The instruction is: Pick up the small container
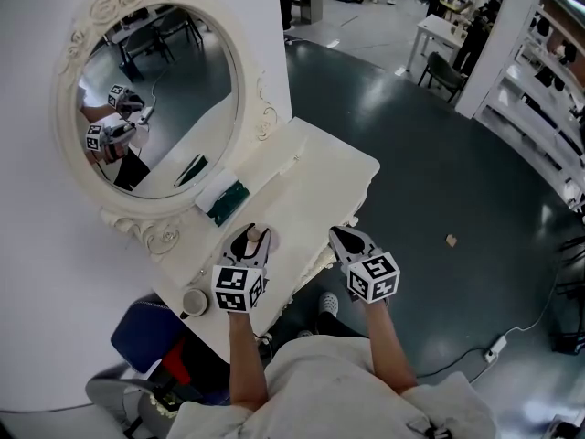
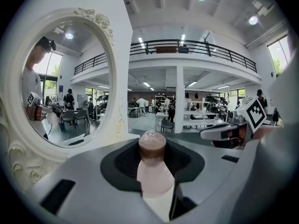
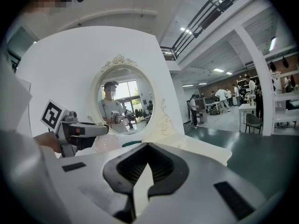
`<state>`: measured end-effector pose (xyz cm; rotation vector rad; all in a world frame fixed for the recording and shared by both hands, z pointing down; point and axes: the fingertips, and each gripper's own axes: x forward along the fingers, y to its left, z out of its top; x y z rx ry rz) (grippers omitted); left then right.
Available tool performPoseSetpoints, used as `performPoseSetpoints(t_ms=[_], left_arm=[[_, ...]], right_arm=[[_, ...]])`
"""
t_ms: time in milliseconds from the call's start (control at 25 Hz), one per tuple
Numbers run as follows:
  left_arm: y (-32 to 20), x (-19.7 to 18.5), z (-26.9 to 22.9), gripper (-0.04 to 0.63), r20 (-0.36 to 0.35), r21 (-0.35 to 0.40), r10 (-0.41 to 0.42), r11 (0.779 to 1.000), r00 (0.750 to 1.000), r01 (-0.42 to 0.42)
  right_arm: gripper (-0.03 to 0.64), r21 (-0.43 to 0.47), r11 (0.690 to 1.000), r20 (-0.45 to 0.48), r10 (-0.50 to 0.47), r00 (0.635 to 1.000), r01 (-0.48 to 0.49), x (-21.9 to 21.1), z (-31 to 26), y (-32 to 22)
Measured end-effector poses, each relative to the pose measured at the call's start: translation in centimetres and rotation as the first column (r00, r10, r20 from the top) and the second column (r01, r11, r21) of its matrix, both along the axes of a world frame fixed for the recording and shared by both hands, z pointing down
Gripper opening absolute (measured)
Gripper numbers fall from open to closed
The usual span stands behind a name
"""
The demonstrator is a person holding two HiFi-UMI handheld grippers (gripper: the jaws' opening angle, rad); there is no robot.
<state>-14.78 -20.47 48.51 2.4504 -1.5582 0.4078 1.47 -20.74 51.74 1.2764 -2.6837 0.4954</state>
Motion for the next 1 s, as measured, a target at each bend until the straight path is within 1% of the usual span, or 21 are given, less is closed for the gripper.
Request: performPoseSetpoints(t_ms=[200, 1000], left_arm=[[-0.02, -0.27, -0.03, 0.15, -0.005, -0.002, -0.009, 1.0, 1.0, 0.009], [-0.12, -0.09, 0.01, 0.15, -0.011, 0.007, 0.001, 1.0, 1.0, -0.001]], right_arm=[[0.017, 0.03, 1.0, -0.002, -0.004, 1.0, 0.004, -0.34, -0.43, 0.13], [0.017, 0.022, 1.0, -0.003, 0.003, 1.0, -0.003, -0.36, -0.12, -0.16]])
